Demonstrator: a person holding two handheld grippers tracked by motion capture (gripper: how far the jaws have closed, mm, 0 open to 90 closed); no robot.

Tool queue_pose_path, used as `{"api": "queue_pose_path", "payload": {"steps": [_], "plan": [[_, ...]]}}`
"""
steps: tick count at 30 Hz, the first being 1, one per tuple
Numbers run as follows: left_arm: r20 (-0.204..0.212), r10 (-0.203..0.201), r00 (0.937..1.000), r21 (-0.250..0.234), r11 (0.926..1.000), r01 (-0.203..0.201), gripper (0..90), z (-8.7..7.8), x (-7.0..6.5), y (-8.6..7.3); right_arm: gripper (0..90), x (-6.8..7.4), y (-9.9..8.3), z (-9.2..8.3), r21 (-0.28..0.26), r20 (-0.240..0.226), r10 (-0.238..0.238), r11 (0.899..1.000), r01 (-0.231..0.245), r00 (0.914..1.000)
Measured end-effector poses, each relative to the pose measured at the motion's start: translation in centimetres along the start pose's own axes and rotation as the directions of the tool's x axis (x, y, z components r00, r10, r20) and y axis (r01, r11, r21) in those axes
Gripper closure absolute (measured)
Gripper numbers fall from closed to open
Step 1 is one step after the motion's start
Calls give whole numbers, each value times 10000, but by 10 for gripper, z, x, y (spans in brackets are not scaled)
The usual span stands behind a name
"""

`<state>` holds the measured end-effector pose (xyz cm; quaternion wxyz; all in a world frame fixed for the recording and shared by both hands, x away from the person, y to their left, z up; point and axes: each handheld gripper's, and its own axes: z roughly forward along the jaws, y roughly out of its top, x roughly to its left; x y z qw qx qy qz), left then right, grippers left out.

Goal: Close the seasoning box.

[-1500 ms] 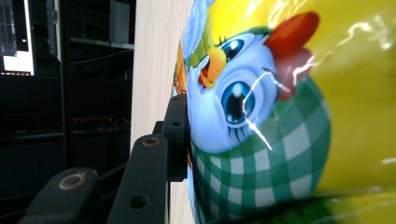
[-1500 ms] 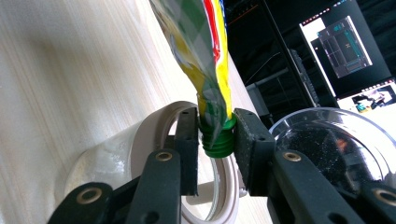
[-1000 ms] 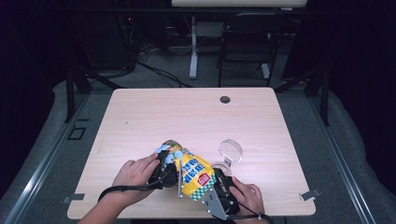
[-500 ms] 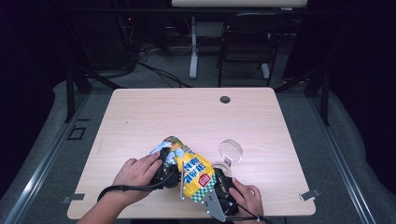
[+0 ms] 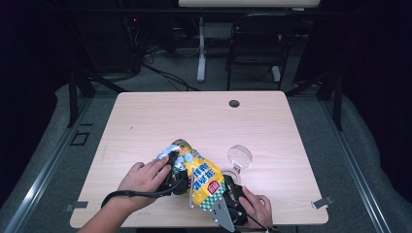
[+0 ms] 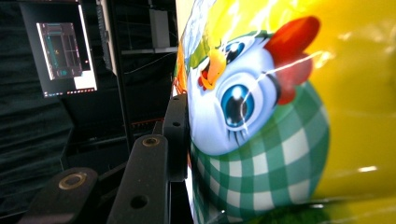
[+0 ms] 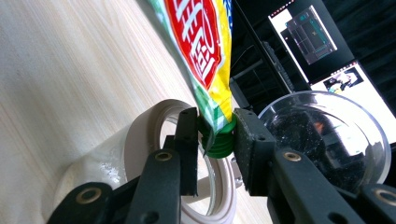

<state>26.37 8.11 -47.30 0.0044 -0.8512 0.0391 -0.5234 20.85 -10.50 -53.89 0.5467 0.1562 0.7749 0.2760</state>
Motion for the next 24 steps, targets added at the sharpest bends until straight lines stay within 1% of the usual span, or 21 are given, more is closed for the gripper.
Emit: {"api": "queue_pose_path", "payload": {"steps": [3,5,7,8,13,14,16,18,19,20,23,24], "plan": [[46,109,9999,35,9999,-109,681,0,2,1,715,0,0,-1,100,-46,214,9997,-213,9998],[23,118,9999,22,9999,-118,681,0,2,2,715,-1,0,0,68,-26,302,9995,-302,9995],[46,285,9996,54,9996,-285,681,-1,4,3,715,-2,0,-2,266,-64,329,9991,-327,9994],[78,298,9995,74,9995,-299,681,-1,5,4,715,-1,0,-1,115,-66,499,9987,-498,9987],[139,618,9980,138,9980,-620,681,-2,9,7,715,-3,-1,-1,150,-160,584,9982,-582,9982],[131,684,9976,160,9975,-686,681,-1,10,7,715,-3,-2,-1,61,-176,696,9976,-695,9974],[158,759,9970,181,9969,-762,681,-2,12,8,715,-4,-2,-1,106,-238,771,9970,-768,9967],[123,862,9962,225,9960,-865,682,-2,13,10,715,-5,-3,-1,149,-218,795,9967,-792,9966],[14,882,9961,144,9960,-883,684,-1,12,10,715,-4,-3,0,56,-247,901,9959,-900,9956],[152,894,9959,241,9957,-898,685,-2,13,11,714,-5,-3,0,91,-247,909,9958,-907,9956],[104,1011,9948,273,9945,-1013,685,-2,15,13,714,-5,-4,0,224,-202,859,9961,-854,9961],[84,1043,9945,301,9941,-1045,686,-2,15,13,715,-5,-4,0,128,-205,943,9955,-941,9953]]}}
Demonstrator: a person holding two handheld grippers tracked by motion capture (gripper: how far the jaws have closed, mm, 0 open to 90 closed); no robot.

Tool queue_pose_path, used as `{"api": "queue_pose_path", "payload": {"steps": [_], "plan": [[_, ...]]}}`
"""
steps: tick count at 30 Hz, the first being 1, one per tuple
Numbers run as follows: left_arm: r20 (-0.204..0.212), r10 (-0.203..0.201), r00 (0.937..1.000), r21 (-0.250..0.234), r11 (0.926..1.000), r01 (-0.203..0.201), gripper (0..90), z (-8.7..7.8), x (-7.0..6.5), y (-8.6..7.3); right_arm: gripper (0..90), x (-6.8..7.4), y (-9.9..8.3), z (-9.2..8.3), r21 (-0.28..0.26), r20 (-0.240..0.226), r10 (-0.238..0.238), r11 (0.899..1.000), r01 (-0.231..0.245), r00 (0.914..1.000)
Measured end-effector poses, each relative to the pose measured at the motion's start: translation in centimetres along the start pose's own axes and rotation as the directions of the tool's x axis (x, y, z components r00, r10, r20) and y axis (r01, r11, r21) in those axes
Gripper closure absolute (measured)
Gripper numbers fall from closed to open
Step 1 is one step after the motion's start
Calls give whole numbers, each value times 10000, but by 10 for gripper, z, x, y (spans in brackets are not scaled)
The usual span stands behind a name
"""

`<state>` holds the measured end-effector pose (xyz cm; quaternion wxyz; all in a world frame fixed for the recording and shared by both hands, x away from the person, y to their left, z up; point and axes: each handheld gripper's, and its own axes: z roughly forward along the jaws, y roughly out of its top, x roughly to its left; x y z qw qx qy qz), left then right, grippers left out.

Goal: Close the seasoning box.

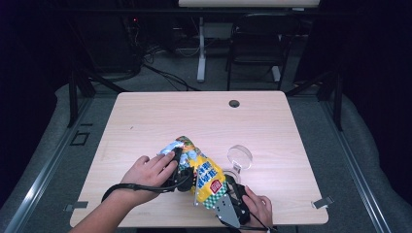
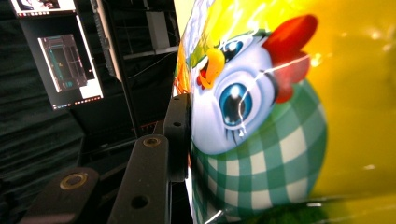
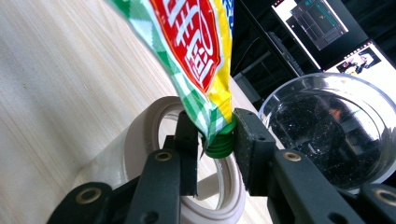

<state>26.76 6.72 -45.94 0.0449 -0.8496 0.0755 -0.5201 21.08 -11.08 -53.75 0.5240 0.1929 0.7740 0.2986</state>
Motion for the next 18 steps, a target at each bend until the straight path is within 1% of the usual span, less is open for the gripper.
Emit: {"api": "queue_pose_path", "payload": {"steps": [3,5,7,10,12,14,18], "plan": [[-100,45,9999,8,10000,-45,685,-1,0,0,715,0,0,0,-58,15,62,10000,-62,10000],[-136,101,9999,51,9999,-100,686,-1,0,1,714,0,0,0,-4,17,27,10000,-27,10000],[-213,267,9994,70,9996,-266,686,-2,0,2,714,1,-1,0,-46,28,28,10000,-28,10000],[-305,382,9988,111,9992,-379,686,-3,0,2,714,2,0,0,19,24,-22,10000,22,10000],[-398,365,9985,92,9993,-362,686,-4,0,2,714,2,0,0,-8,40,-2,10000,2,10000],[-479,587,9971,173,9982,-580,686,-5,2,3,714,1,0,0,5,37,4,10000,-4,10000],[-623,567,9964,128,9983,-560,687,-6,1,4,714,1,0,-1,0,49,65,10000,-65,10000]]}}
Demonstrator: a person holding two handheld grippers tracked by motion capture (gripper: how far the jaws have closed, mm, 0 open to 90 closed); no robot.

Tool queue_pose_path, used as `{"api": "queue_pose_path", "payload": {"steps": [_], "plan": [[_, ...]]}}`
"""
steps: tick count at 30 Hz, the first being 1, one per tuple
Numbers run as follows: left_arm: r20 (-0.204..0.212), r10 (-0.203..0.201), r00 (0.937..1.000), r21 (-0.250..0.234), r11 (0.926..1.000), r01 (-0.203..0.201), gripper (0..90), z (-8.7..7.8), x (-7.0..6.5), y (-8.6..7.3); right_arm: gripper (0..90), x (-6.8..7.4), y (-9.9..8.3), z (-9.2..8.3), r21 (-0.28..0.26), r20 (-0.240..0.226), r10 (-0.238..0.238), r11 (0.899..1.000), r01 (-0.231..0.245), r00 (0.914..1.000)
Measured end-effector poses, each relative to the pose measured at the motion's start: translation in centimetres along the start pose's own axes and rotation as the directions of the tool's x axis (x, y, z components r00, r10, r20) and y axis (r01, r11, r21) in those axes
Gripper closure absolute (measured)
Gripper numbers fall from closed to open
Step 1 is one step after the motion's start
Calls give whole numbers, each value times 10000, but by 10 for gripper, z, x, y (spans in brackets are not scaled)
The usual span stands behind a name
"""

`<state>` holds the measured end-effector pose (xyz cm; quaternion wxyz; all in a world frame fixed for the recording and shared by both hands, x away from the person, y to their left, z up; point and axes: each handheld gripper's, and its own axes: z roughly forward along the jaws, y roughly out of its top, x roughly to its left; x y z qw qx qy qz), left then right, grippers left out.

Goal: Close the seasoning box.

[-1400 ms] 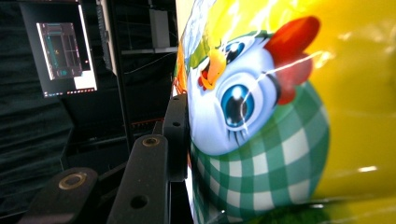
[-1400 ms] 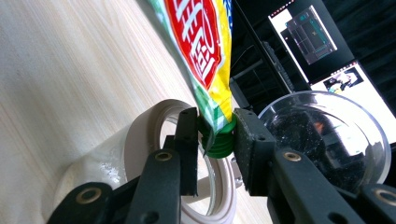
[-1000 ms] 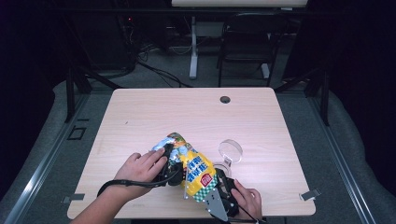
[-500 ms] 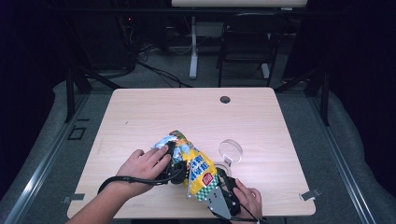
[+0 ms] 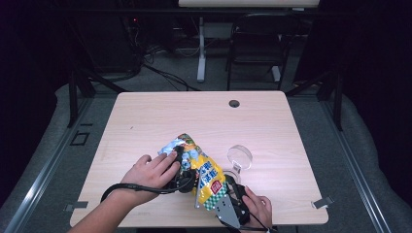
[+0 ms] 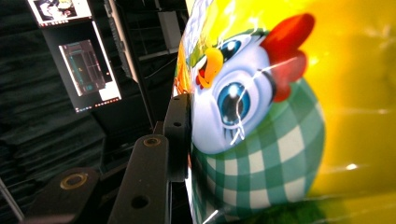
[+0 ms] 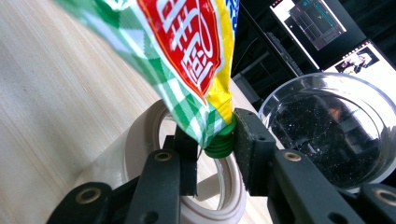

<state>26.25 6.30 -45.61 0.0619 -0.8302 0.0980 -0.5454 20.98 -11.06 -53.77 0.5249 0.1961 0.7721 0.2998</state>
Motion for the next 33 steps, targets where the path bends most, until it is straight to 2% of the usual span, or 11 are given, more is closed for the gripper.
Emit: {"api": "queue_pose_path", "payload": {"steps": [9,17,21,26,27,29,33], "plan": [[-431,362,9984,55,9993,-360,693,-2,0,3,713,0,-1,0,-10,66,3,10000,-3,10000],[-763,798,9939,225,9967,-783,694,-5,-1,5,712,2,-1,1,-80,51,37,10000,-37,10000],[-1093,885,9901,181,9960,-870,694,-6,-2,6,711,2,-1,1,-52,60,77,10000,-77,10000],[-1101,908,9898,201,9958,-892,695,-7,-3,6,711,2,-2,0,-49,53,94,9999,-94,9999],[-1198,985,9879,233,9951,-963,695,-7,-3,6,711,2,-2,0,-55,50,93,9999,-93,9999],[-1130,939,9891,189,9955,-924,695,-7,-3,5,711,2,-1,0,-14,47,40,10000,-40,10000],[-1293,1077,9857,195,9942,-1061,696,-8,-3,5,710,2,-1,0,-54,30,16,10000,-16,10000]]}}
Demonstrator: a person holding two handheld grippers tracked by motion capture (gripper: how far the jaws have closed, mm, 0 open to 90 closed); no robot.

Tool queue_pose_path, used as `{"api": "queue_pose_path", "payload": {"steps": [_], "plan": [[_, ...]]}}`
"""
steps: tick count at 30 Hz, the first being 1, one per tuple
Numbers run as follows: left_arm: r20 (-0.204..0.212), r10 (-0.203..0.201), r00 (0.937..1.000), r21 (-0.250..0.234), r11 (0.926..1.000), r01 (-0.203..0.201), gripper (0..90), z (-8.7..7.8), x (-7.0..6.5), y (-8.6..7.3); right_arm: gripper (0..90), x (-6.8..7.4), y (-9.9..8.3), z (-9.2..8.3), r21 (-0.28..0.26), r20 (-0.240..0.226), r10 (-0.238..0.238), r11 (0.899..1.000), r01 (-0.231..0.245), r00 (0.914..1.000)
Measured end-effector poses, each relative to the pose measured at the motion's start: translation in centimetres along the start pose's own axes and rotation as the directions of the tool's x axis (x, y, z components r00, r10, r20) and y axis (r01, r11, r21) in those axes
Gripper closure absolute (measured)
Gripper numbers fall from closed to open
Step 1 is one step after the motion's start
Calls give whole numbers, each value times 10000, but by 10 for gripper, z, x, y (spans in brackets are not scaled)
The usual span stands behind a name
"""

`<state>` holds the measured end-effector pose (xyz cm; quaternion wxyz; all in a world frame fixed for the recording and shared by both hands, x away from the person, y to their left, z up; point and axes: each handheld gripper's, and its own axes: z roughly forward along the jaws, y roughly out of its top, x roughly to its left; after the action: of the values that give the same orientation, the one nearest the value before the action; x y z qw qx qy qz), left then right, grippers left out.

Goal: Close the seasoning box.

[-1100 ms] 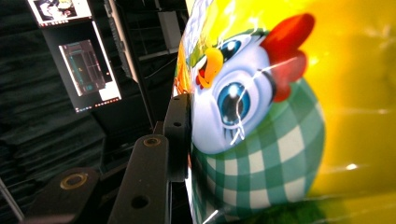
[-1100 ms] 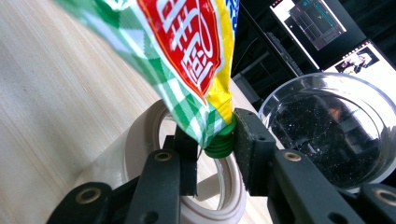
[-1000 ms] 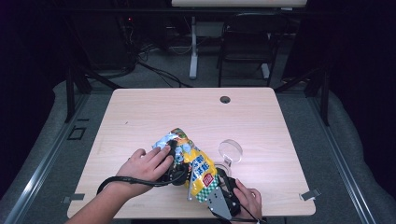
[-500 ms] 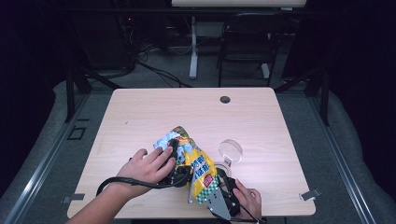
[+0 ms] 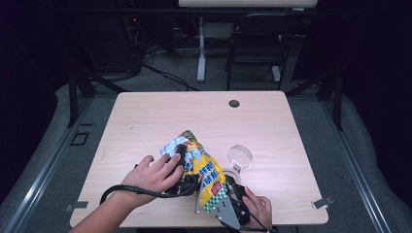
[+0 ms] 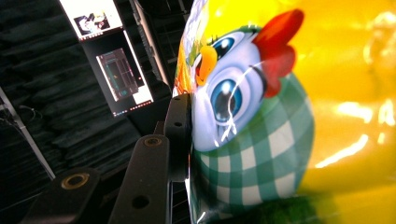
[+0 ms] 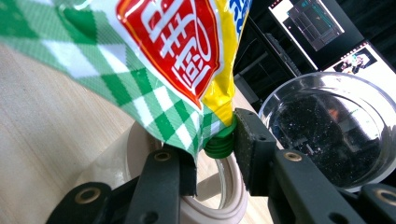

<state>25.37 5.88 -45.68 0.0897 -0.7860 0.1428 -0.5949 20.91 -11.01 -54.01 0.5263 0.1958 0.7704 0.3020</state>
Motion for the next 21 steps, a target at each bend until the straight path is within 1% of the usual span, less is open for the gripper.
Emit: {"api": "queue_pose_path", "payload": {"steps": [1,5,6,7,8,10,13,14,16,20,21], "plan": [[-25,89,10000,51,9999,-89,696,0,1,0,711,0,0,0,37,50,-40,10000,39,10000],[-51,166,9998,49,9999,-166,696,-1,1,1,710,0,0,0,29,38,-21,10000,21,10000],[-162,194,9997,50,9998,-193,696,-1,1,1,710,0,0,0,28,30,-13,10000,13,10000],[-161,248,9996,69,9997,-247,696,-1,1,2,710,-1,0,0,-3,-14,30,10000,-30,10000],[-104,243,9997,64,9997,-242,696,-1,2,2,710,-1,-1,1,-47,-23,78,10000,-78,10000],[-220,251,9994,42,9997,-250,697,-1,2,3,710,-1,0,0,39,21,54,10000,-54,10000],[-84,261,9996,62,9996,-261,697,-1,2,3,710,-2,-1,0,90,-13,70,9999,-70,10000],[-179,268,9995,48,9996,-267,697,-1,2,3,710,-2,-1,0,107,-16,74,9999,-74,10000],[-211,375,9991,38,9993,-374,698,-1,3,4,710,-1,-1,0,92,-20,100,9999,-100,9999],[-199,420,9989,47,9991,-419,698,-1,4,4,710,-1,-1,0,105,-26,121,9999,-120,9999],[-209,436,9988,48,9990,-435,698,-1,4,4,710,-1,-1,1,49,-48,186,9998,-185,9998]]}}
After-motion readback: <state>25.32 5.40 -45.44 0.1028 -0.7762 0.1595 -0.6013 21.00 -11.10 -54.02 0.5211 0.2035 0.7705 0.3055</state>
